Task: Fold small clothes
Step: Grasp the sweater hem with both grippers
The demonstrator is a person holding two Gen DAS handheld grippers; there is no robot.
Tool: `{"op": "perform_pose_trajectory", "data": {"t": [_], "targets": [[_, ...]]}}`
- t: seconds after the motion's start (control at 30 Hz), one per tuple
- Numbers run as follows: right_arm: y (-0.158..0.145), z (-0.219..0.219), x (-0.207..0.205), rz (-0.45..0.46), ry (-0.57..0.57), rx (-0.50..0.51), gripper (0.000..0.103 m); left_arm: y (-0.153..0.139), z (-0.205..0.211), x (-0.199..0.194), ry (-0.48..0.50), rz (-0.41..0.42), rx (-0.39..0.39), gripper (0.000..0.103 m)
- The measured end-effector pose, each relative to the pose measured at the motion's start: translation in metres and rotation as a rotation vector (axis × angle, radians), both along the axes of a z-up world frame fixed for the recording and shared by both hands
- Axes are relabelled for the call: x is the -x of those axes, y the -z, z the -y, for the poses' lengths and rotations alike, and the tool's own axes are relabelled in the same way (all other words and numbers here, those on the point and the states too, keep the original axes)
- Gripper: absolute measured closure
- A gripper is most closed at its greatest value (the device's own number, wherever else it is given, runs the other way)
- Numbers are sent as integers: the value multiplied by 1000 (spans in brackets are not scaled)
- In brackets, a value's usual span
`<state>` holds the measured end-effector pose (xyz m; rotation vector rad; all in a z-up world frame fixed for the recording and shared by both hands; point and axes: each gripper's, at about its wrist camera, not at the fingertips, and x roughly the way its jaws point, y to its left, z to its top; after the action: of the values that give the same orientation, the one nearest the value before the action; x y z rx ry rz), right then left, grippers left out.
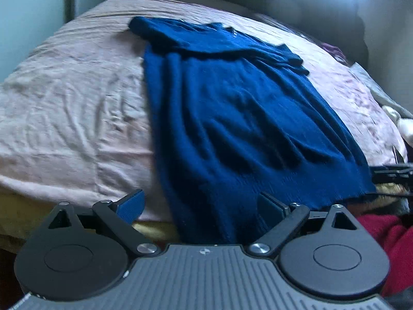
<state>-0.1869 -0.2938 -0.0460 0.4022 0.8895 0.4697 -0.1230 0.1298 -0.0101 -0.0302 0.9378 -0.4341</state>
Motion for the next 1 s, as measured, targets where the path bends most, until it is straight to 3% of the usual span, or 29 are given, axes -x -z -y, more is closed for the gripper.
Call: {"op": "perform_pose_trajectory", "data": {"t": [0.03, 0.1, 0.13, 0.2, 0.23, 0.3, 0.37, 0.57, 0.73, 1.0], "targets": [[1, -2, -1, 3, -8, -8, 30, 3, 1, 1, -3, 9, -6, 8], [2, -6, -2, 6, -17, -21, 48, 5, 6, 2, 1, 25, -20, 10], [3, -8, -3, 5, -18, -25, 54, 5, 9, 3, 13, 31, -24, 14], [4, -10, -3, 9, -14, -9, 74, 3, 13, 5, 34, 50, -36, 28], [4, -11, -4, 12, -12, 10, 78, 1, 13, 8, 44, 58, -46, 48], [5, -8, -4, 7, -4, 13, 87, -1, 12, 8, 43, 50, -39, 76], [6, -5, -3, 5, 5, 4, 91, -1, 7, 4, 39, 7, 16, 90], [-2, -2, -6, 46, 20, -26, 93, -16, 12, 6, 47, 51, 22, 91], [-23, 6, -13, 145, 56, -38, 94, -44, 8, 2, 18, 131, 99, 91], [-53, 13, -35, 306, 137, -27, 94, -69, 21, -16, -31, 231, 139, 91]]}}
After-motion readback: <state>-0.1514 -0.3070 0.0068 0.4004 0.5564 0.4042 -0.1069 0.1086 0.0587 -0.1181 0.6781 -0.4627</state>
